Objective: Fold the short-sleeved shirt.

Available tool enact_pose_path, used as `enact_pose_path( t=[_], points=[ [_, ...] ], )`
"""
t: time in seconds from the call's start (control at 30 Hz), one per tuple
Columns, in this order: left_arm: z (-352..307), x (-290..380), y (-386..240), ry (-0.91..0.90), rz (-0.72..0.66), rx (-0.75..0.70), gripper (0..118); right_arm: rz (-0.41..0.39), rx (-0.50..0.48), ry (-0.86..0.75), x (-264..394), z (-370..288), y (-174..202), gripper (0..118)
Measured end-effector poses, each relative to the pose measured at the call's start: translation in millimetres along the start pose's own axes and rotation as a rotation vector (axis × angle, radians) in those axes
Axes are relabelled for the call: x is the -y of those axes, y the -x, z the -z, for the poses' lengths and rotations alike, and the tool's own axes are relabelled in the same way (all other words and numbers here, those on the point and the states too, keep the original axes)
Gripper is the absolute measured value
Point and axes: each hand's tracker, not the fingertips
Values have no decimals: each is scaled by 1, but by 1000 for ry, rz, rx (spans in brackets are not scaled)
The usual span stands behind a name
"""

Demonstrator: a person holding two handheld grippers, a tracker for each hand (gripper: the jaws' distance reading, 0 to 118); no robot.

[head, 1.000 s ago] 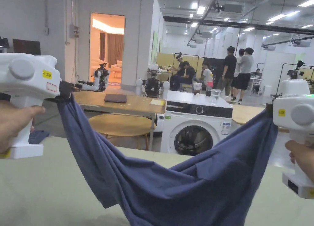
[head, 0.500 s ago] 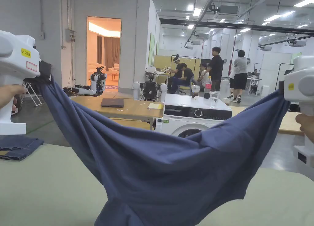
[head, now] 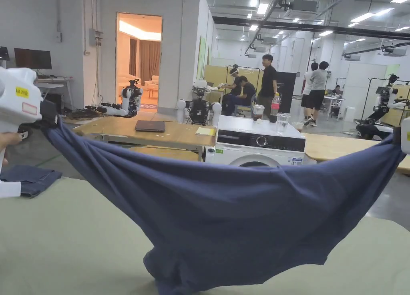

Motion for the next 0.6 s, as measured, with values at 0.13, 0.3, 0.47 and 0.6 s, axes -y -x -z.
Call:
enact_pose_path(
  t=[0.13, 0.3, 0.47, 0.6],
  points=[
    [-26, 62, -19, 33, 37, 26, 1, -37, -38, 45, 53, -20, 5, 0],
    [-56, 133, -14, 68, 31, 53, 1, -94, -69, 100, 119, -59, 9, 0],
    [-106, 200, -5, 53, 29, 88, 1, -75, -81, 136, 169, -105, -2, 0],
    [-146, 255, -2, 52, -2, 110, 1, -104, -86, 151, 202, -138, -5, 0]
  ],
)
